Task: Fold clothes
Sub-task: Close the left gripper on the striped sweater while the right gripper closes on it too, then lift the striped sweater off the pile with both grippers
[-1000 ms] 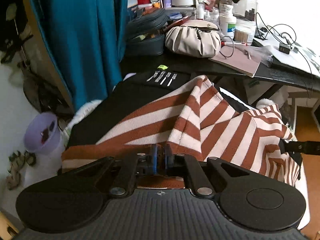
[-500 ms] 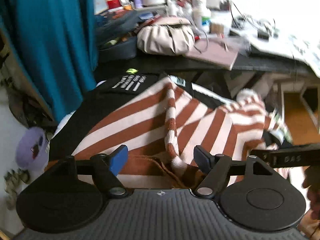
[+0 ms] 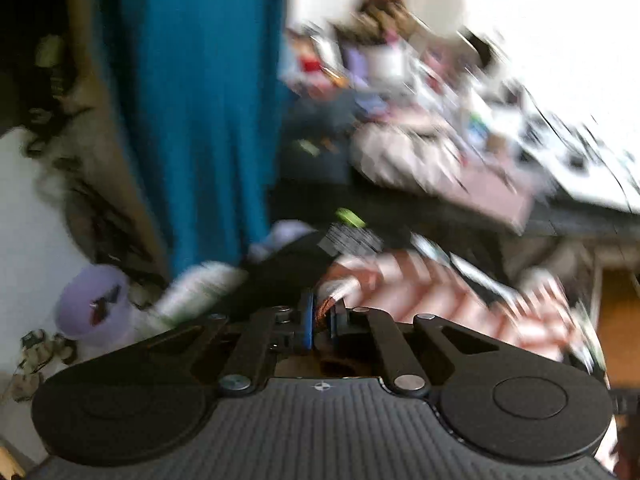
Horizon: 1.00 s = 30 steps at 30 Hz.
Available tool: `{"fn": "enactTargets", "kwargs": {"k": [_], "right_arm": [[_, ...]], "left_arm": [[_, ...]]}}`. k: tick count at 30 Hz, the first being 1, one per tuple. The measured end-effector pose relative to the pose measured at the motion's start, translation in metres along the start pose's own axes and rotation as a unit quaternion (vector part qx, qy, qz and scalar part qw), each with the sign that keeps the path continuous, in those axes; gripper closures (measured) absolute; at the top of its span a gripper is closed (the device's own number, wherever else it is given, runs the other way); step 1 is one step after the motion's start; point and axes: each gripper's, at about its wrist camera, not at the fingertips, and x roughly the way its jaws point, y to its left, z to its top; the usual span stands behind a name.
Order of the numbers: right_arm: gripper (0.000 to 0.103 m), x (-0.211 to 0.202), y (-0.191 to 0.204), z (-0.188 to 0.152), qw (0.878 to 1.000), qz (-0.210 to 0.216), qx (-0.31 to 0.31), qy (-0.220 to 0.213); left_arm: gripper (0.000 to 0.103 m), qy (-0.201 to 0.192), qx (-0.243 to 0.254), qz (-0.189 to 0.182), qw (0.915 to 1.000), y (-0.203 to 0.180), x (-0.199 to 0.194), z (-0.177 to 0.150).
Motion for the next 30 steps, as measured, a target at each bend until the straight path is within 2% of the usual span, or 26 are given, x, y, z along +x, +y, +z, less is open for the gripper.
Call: {"fn": "enactTargets", "kwargs": {"k": [3, 4, 5, 6, 8, 9, 11, 14, 17, 20, 27, 30], "right_arm": [[0.013, 0.004, 0.006, 0.002, 1.000, 0.007, -0.004, 0.001], [0.024, 0.003, 0.007, 0.002, 1.000, 0.015, -0.004, 0.003], [0.041, 0.003, 0.008, 0.002, 1.000, 0.023, -0.005, 0.006], [0.050, 0.002, 0.009, 0.003, 0.999, 0.032, -0.005, 0.009], [0.093, -0.005, 0.012, 0.007, 0.999, 0.034, -0.015, 0.008], [0.096, -0.009, 0.014, 0.009, 0.999, 0.030, -0.020, 0.006], [0.097, -0.022, 0.017, 0.016, 0.999, 0.038, -0.020, -0.009], [0.098, -0.049, 0.027, 0.036, 0.996, 0.053, -0.024, -0.060], [0.098, -0.076, 0.048, 0.067, 0.990, 0.066, -0.044, -0.113], [0.098, -0.099, 0.072, 0.102, 0.983, 0.081, -0.057, -0.157], [0.098, -0.156, 0.138, 0.180, 0.952, 0.107, -0.091, -0.271], [0.098, -0.182, 0.156, 0.195, 0.935, 0.118, -0.112, -0.315]], "left_arm": [[0.095, -0.007, -0.010, 0.006, 0.9999, 0.015, -0.004, 0.003], [0.095, -0.007, -0.010, 0.007, 0.9999, 0.019, -0.005, 0.003], [0.095, -0.008, -0.010, 0.007, 0.9999, 0.021, -0.006, 0.003], [0.095, -0.011, -0.008, 0.004, 0.9999, 0.019, -0.008, 0.002], [0.095, -0.024, -0.008, 0.003, 0.9997, 0.017, -0.016, 0.003], [0.096, -0.031, -0.009, 0.002, 0.9995, 0.016, -0.019, 0.003], [0.096, -0.044, -0.017, 0.004, 0.9989, 0.020, -0.025, 0.009], [0.096, -0.063, -0.037, 0.012, 0.9973, 0.033, -0.031, 0.025], [0.096, -0.082, -0.056, 0.019, 0.9949, 0.046, -0.038, 0.041], [0.096, -0.121, -0.062, 0.035, 0.9900, 0.063, -0.054, 0.064], [0.096, -0.216, -0.086, 0.054, 0.9711, 0.102, -0.107, 0.117], [0.096, -0.239, -0.085, 0.052, 0.9658, 0.109, -0.130, 0.121]]}}
